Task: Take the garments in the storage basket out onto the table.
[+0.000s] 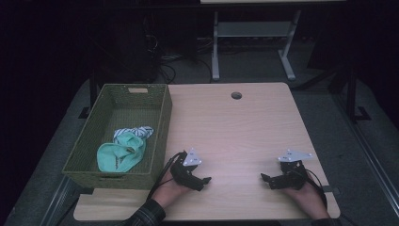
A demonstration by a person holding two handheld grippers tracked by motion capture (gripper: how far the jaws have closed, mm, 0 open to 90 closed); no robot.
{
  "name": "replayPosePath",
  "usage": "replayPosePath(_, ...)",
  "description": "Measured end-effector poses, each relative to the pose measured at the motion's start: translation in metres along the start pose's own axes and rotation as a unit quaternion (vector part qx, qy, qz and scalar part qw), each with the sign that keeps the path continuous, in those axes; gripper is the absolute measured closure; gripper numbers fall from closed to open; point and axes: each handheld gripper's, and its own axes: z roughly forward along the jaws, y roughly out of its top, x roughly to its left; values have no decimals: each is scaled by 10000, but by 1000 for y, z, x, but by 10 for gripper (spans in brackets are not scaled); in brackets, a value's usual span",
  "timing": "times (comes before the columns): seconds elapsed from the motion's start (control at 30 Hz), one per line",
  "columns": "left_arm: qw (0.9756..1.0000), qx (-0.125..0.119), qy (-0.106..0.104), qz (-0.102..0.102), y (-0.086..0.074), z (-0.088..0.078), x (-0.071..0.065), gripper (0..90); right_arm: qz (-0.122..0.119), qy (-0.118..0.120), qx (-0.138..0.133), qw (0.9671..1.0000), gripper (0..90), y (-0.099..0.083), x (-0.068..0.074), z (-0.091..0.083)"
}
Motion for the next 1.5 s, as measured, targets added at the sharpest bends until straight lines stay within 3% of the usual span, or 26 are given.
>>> replayPosePath(0.53,9996,278,49,-47,8,0,0,128,20,1,13,10000,15,0,0,0)
replayPosePath(0.8,9992,325,-11,-226,11,0,2,128,19,2,13,10000,15,0,0,0)
replayPosePath(1.1,9994,287,89,-182,17,-8,6,128,20,1,14,10000,15,0,0,0)
replayPosePath(1.5,9994,298,55,-147,22,-12,5,128,20,2,14,10000,15,0,0,0)
